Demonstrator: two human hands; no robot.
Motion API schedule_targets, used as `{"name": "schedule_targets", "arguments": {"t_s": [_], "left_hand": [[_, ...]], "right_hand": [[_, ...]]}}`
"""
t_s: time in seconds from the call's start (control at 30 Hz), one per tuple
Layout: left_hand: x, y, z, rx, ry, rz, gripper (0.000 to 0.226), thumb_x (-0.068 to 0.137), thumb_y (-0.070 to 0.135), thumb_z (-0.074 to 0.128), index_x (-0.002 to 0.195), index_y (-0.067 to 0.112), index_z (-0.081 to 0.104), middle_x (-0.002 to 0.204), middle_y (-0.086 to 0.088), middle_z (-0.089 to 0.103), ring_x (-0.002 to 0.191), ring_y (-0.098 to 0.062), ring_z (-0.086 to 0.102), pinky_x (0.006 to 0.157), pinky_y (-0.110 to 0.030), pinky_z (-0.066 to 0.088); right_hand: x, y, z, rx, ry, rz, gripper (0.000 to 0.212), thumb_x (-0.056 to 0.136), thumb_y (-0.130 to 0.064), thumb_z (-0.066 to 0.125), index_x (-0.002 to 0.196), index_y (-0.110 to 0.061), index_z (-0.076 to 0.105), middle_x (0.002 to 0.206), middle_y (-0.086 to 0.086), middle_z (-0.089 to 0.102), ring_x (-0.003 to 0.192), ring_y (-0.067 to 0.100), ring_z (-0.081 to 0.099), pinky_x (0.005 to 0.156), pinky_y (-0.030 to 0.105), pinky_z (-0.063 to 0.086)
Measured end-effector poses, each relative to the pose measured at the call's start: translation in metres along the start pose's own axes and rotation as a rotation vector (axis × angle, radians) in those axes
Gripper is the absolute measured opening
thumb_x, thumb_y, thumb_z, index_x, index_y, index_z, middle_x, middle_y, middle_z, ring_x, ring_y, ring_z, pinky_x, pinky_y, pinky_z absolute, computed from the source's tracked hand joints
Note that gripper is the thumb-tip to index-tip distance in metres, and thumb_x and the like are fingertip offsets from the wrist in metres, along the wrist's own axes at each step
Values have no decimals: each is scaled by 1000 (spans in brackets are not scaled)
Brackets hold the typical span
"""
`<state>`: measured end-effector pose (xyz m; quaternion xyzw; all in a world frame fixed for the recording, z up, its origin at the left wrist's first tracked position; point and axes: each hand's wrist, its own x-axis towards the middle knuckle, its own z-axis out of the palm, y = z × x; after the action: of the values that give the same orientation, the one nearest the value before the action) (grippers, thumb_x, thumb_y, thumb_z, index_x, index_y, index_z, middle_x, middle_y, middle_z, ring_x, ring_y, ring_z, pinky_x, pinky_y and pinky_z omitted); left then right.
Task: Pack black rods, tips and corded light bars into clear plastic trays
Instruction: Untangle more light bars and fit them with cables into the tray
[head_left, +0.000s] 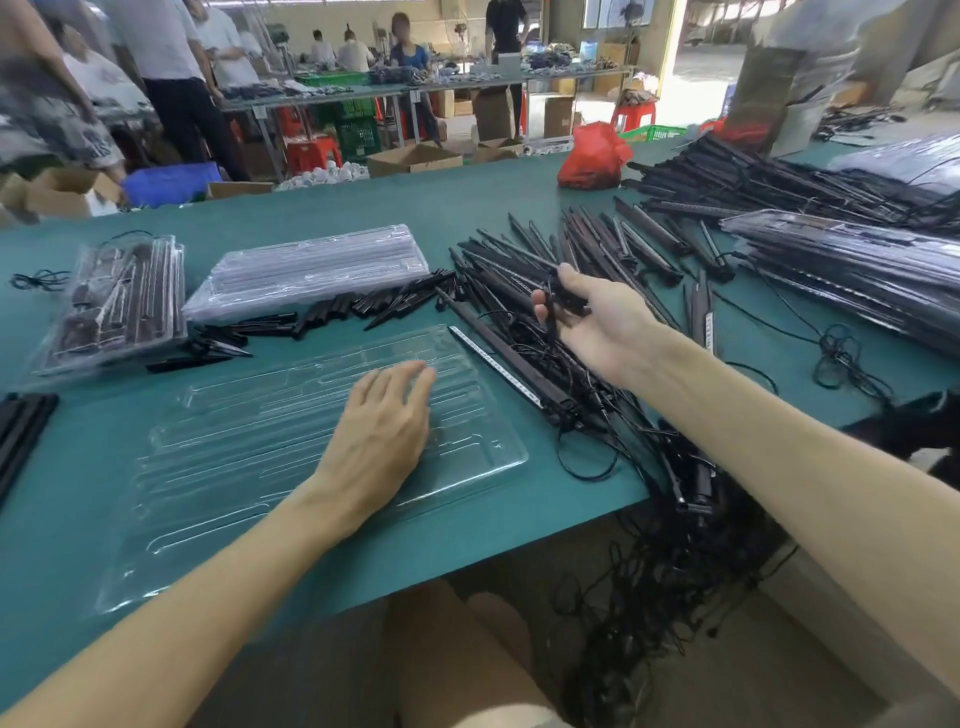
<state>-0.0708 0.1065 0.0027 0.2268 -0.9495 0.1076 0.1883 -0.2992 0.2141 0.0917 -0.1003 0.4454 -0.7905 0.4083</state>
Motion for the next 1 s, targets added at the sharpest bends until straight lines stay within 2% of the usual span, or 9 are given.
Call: {"name": "schedule_targets", "arguments": {"t_s": [0.07, 0.17, 0.33, 0.43, 0.53, 0.63, 0.77, 0.9, 1.0], "left_hand": [[8, 11, -10, 18, 17, 95, 42, 100, 11, 55, 141, 6, 50, 138, -13, 57, 119, -30, 61, 106, -43, 46], [22, 46, -29, -287, 72, -2, 37, 107, 28, 40, 137, 12, 53, 119, -5, 61, 91, -28, 66, 82, -44, 54], [53, 116, -37, -683, -212, -226, 86, 88, 78, 43, 152, 22, 27, 134, 3, 30, 103, -23, 62, 91, -43, 52], [61, 134, -33, -693, -227, -276, 79, 89, 59, 63, 143, 9, 34, 133, -2, 23, 100, -28, 60, 93, -41, 51], [62, 131, -29, -821, -181, -328, 53, 89, 37, 69, 129, 9, 47, 131, -4, 27, 81, -9, 56, 84, -23, 49], [58, 115, -27, -921, -146, -348, 51, 89, 26, 69, 133, 11, 50, 132, -3, 30, 82, -1, 56, 73, -13, 51], [49, 97, -29, -1020, -147, -376, 44, 92, 24, 70, 132, 15, 56, 132, -5, 34, 97, -16, 62, 82, -27, 59], [45, 98, -31, -1009, -154, -343, 34, 93, 21, 69, 126, 20, 63, 134, -3, 32, 87, 1, 51, 71, 0, 44], [47, 101, -29, -820, -163, -304, 36, 91, 29, 71, 125, 22, 65, 134, -1, 36, 120, -5, 42, 103, -9, 27]], "right_hand": [[-10, -3, -3, 28, -12, -4, 12, 100, -6, 56, 100, 6, 59, 96, 19, 60, 81, 25, 65, 78, 33, 60], [-23, -8, -9, 74, -25, -27, 13, 102, -7, 54, 97, 3, 59, 83, 17, 64, 75, 25, 65, 85, 36, 58], [-40, -12, -14, 125, -79, -49, 15, 103, -11, 54, 95, 1, 59, 66, 11, 68, 77, 24, 65, 87, 36, 57], [-45, -15, -16, 136, -95, -66, 15, 103, -12, 54, 96, 0, 60, 75, 11, 66, 80, 25, 65, 87, 36, 58], [-47, -19, -23, 125, -85, -95, 14, 103, -13, 54, 101, 1, 59, 82, 12, 64, 80, 23, 64, 81, 34, 60], [-43, -29, -33, 124, -43, -119, 18, 104, -14, 53, 110, 2, 58, 95, 15, 62, 78, 20, 61, 72, 28, 56], [-33, -49, -40, 204, 9, -140, 18, 103, -13, 53, 114, 0, 57, 116, 20, 55, 78, 19, 58, 68, 26, 50], [-24, -56, -34, 230, -5, -148, 16, 102, -14, 55, 111, 0, 56, 118, 20, 57, 76, 19, 60, 68, 27, 49], [-21, -54, -24, 206, -42, -142, 18, 101, -14, 56, 113, 0, 56, 118, 20, 57, 80, 20, 60, 70, 27, 51]]}}
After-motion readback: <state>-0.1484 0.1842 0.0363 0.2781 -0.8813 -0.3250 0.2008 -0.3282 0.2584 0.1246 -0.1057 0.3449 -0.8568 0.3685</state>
